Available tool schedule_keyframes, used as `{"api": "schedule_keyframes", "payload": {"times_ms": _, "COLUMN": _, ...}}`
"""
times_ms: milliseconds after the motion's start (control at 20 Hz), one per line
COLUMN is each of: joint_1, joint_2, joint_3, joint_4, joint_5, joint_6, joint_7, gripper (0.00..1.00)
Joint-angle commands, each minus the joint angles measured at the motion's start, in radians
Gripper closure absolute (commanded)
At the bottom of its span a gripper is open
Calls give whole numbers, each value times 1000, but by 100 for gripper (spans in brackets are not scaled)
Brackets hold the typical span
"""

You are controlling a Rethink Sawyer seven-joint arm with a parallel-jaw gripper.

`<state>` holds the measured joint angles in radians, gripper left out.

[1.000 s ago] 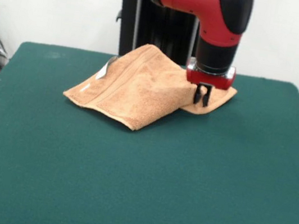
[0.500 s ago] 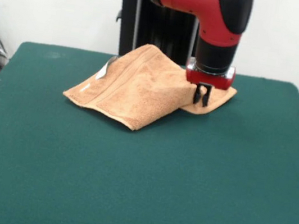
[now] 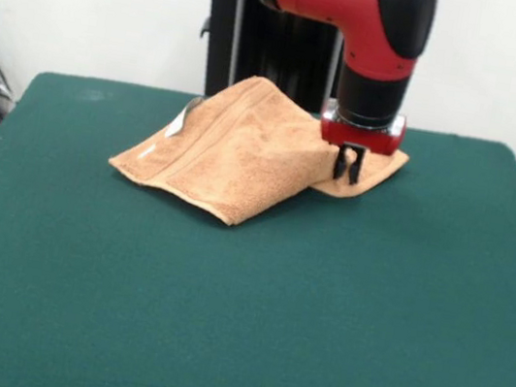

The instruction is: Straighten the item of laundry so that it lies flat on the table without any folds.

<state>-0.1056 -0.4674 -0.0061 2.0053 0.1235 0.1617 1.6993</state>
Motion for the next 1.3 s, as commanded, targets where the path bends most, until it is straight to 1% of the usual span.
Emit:
{"api": "schedule_keyframes", "payload": {"times_ms": 50, "joint_1": 15, "joint_2": 18, "joint_3": -31, "joint_4": -7, "joint_5": 8, "joint_6": -65, "joint_7": 202, "gripper": 100}}
{"api": "schedule_keyframes", "payload": {"times_ms": 150, "joint_1": 10, "joint_2": 19, "joint_3": -24, "joint_4": -3, "joint_5": 8, "joint_6": -57, "joint_7": 199, "gripper": 100}}
{"api": "schedule_keyframes", "payload": {"times_ms": 200, "joint_1": 9, "joint_2": 18, "joint_3": -23, "joint_4": -2, "joint_5": 8, "joint_6": -57, "joint_7": 199, "gripper": 0}}
{"api": "schedule_keyframes", "payload": {"times_ms": 400, "joint_1": 10, "joint_2": 19, "joint_3": -29, "joint_4": -6, "joint_5": 8, "joint_6": -45, "joint_7": 195, "gripper": 0}}
{"api": "schedule_keyframes", "payload": {"times_ms": 550, "joint_1": 15, "joint_2": 13, "joint_3": -41, "joint_4": -6, "joint_5": -3, "joint_6": -77, "joint_7": 195, "gripper": 0}}
{"api": "schedule_keyframes", "payload": {"times_ms": 900, "joint_1": -8, "joint_2": 9, "joint_3": -24, "joint_4": 34, "joint_5": -13, "joint_6": -98, "joint_7": 198, "gripper": 0}}
{"api": "schedule_keyframes", "payload": {"times_ms": 1300, "joint_1": -44, "joint_2": -8, "joint_3": -3, "joint_4": 45, "joint_5": -32, "joint_6": -72, "joint_7": 170, "gripper": 0}}
